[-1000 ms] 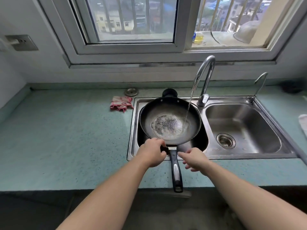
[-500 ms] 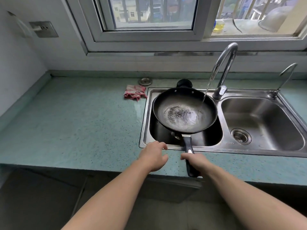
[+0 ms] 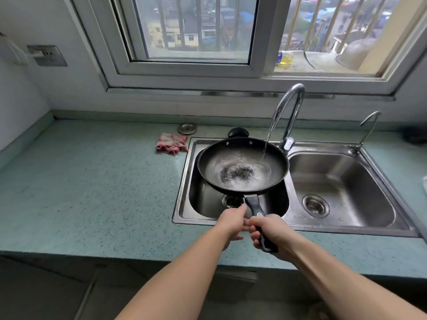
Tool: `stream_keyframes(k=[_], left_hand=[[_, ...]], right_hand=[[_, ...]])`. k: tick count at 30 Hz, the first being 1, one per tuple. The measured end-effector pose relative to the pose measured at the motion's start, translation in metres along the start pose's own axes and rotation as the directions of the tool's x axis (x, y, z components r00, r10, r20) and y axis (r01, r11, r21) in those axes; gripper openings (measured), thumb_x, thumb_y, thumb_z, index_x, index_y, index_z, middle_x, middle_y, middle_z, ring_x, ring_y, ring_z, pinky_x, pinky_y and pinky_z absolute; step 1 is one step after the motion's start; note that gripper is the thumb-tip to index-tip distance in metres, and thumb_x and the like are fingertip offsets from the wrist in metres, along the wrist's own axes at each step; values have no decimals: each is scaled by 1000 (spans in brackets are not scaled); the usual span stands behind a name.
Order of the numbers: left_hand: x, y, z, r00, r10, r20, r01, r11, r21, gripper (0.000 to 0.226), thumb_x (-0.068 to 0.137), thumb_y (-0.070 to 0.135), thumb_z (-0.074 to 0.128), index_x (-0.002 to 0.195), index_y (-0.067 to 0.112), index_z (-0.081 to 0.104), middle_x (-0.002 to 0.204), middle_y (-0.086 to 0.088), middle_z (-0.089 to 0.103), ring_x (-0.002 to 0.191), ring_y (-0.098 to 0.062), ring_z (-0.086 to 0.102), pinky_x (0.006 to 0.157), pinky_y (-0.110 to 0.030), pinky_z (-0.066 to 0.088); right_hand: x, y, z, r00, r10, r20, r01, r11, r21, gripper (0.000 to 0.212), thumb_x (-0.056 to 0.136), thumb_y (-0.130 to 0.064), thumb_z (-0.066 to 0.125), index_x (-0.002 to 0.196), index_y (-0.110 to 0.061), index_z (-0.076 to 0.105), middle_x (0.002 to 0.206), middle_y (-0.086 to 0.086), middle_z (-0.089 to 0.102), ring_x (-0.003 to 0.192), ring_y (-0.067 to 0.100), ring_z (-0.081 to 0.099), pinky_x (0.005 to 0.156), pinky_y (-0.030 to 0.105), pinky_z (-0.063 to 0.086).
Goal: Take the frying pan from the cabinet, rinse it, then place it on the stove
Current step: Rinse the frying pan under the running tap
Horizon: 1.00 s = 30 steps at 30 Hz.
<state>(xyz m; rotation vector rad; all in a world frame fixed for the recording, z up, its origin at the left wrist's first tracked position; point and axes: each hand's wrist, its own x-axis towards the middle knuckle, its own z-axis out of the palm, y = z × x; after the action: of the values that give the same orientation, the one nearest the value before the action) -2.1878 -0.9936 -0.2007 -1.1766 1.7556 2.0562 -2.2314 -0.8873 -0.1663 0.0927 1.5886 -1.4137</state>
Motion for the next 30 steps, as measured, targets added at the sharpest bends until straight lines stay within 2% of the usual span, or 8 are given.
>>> stream_keyframes(k=[4,8,11,15,21,26,28,30], left_hand=[[9,3,24,991,-66,114,83,984,-155,25,90,44,55,95,21,64,90,-3,58,76,-17,53,63,-25,46],[14,0,45,979,-66,192,112,964,-239,20,81,33,70,88,15,66,66,4,65,64,-13,62,69,-27,48],[14,4,58,975,-53,216,109,960,-257,16,89,16,64,73,12,63,48,5,61,47,-9,60,61,-24,49],[12,6,67,980,0,199,46,974,-223,18,88,11,64,72,15,57,47,6,55,45,-7,56,54,-22,47],[15,9,64,984,178,-15,-178,965,-192,21,75,9,78,83,10,59,63,1,63,56,-11,60,58,-25,48],[7,22,51,963,232,-136,-242,969,-58,34,72,17,82,97,4,62,81,-5,66,69,-15,63,62,-25,53],[3,28,48,954,249,-169,-258,965,-35,26,74,17,80,91,7,63,74,-3,64,62,-12,59,53,-19,50],[0,34,47,950,241,-199,-250,968,-18,19,74,19,80,77,11,63,68,-2,62,59,-13,57,54,-21,48]], right_hand=[[-13,12,-14,995,-79,-64,61,966,-250,18,86,6,46,71,-5,49,50,8,43,33,13,40,35,19,33],[-22,21,-25,984,-153,-91,107,918,-382,20,82,8,47,69,-7,47,48,7,45,31,12,42,35,17,34],[-27,24,-35,971,-215,-106,142,873,-466,18,77,5,48,66,-10,47,45,5,48,32,14,45,36,17,34],[-32,27,-50,944,-314,-101,210,809,-548,16,76,2,52,67,-11,48,44,0,51,32,12,47,38,19,37],[-27,19,-54,971,-240,20,235,925,-298,20,83,8,51,73,-7,43,47,3,46,33,14,43,39,22,38],[-25,8,-47,969,-175,174,188,980,-60,22,89,8,49,76,-8,42,50,3,42,34,12,38,36,21,36],[-28,1,-45,966,-155,207,155,988,16,22,90,7,48,76,-9,41,50,2,41,34,10,36,35,20,35],[-34,-9,-42,966,-112,231,98,993,73,24,91,4,47,74,-12,42,51,-1,39,35,7,34,34,18,32]])
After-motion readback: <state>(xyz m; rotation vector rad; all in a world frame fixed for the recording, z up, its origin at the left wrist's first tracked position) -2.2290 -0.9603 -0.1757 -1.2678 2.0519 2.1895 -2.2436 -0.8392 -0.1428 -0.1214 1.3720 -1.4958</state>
